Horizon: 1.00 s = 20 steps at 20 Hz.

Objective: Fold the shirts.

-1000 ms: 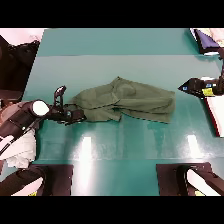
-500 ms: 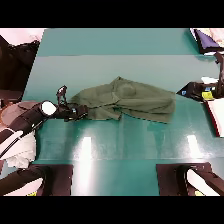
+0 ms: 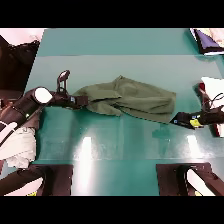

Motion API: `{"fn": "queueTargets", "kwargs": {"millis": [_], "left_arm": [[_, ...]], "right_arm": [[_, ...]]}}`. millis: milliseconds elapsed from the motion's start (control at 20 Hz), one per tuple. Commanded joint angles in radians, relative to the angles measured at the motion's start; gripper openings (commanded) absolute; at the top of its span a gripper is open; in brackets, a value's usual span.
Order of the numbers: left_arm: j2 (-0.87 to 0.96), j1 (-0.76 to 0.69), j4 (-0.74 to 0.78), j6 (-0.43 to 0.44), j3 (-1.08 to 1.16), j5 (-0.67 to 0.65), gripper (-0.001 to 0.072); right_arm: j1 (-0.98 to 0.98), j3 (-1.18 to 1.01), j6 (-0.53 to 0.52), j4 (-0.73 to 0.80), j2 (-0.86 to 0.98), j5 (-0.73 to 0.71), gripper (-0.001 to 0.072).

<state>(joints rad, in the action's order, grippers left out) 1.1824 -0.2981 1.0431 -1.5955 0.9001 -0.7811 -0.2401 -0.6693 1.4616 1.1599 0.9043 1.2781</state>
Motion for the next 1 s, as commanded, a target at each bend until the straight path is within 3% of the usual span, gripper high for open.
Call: {"fn": "queueTargets", "kwargs": {"millis": [0, 250, 550, 700, 800, 950], "left_arm": [[-0.001, 0.001, 0.121, 0.029, 0.098, -0.132, 0.0025], [-0.001, 0.001, 0.150, 0.032, 0.121, -0.179, 0.0026], [-0.001, 0.001, 0.151, 0.032, 0.121, -0.190, 0.0026], [-0.001, 0.001, 0.151, 0.032, 0.121, -0.208, 0.0026], [-0.002, 0.001, 0.151, 0.032, 0.124, -0.208, 0.0026], [-0.004, 0.001, 0.181, 0.033, 0.208, -0.253, 0.0025]], "right_arm": [[-0.001, 0.040, 0.004, 0.009, 0.079, -0.047, 0.0453], [0.005, -0.006, 0.004, -0.095, 0.238, -0.151, 0.0452], [0.084, -0.078, 0.005, -0.092, 0.366, -0.201, 0.0450], [0.110, -0.086, 0.005, -0.085, 0.387, -0.215, 0.0323], [0.116, -0.086, 0.004, -0.084, 0.377, -0.221, 0.0020], [0.116, -0.089, 0.004, -0.093, 0.287, -0.207, 0.0017]]}}
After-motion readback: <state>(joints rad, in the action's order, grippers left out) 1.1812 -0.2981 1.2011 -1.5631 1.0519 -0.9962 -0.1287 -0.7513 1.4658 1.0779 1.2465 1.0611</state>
